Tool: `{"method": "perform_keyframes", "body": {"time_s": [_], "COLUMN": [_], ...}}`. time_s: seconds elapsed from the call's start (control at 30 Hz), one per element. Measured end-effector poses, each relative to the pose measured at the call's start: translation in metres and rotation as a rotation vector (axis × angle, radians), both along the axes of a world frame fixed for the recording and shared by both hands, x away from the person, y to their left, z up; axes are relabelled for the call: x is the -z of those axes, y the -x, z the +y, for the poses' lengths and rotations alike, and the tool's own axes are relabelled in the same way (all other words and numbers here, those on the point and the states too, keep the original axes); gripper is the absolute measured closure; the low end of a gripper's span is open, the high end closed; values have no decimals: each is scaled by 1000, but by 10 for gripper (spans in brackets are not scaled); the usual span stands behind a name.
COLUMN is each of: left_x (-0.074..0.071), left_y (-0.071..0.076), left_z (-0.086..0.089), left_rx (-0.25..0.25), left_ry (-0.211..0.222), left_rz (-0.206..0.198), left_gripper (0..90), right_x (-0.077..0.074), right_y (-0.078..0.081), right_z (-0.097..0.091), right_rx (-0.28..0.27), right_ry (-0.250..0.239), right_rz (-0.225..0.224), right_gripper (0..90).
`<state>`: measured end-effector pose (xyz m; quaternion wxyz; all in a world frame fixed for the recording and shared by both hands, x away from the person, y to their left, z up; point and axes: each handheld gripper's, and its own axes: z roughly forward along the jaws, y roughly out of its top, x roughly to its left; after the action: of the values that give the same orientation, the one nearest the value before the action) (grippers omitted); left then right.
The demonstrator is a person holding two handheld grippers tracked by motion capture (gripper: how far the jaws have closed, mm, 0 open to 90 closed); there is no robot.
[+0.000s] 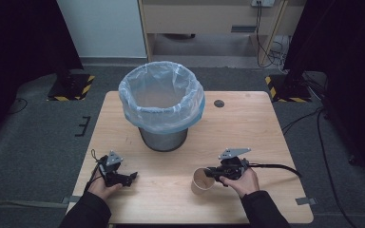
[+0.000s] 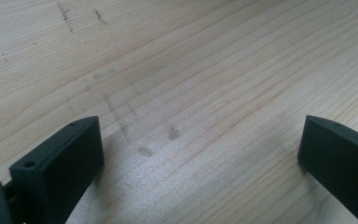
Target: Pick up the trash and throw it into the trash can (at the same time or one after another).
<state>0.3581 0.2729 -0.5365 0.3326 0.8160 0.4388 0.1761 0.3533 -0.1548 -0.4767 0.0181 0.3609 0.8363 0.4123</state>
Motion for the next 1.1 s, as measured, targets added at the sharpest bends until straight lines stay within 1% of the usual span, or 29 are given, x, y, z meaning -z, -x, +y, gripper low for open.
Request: {"method": "perform_keyframes", "body": {"time_s": [0.17,0.33,0.37,0.43,0.67,0.8,0.9,1.1], "left_x": [0,0,0,0,0,0,0,0], "left_y": [0,0,0,0,0,0,0,0], "left_z": [0,0,0,0,0,0,0,0], "left_rx": [0,0,0,0,0,0,0,0], "left_ry": [0,0,0,0,0,0,0,0], "left_rz": [0,0,0,0,0,0,0,0], "left_gripper": [0,0,0,0,0,0,0,0], "right_x": [-4,-11,-13,-15,-23,-29,-34,-44], "right_y": [0,-1,-2,-2,-3,-3,-3,-3], "right_z": [-2,-7,-8,-10,-15,-20,-24,-32], "right_rx": [12,33,42,51,95,116,136,176], "right_ry": [-8,-40,-51,-61,-98,-132,-160,-223], "right_rz": [-8,-30,-45,-59,-102,-127,-162,-213], "right_gripper": [843,844,844,844,844,844,844,844]}}
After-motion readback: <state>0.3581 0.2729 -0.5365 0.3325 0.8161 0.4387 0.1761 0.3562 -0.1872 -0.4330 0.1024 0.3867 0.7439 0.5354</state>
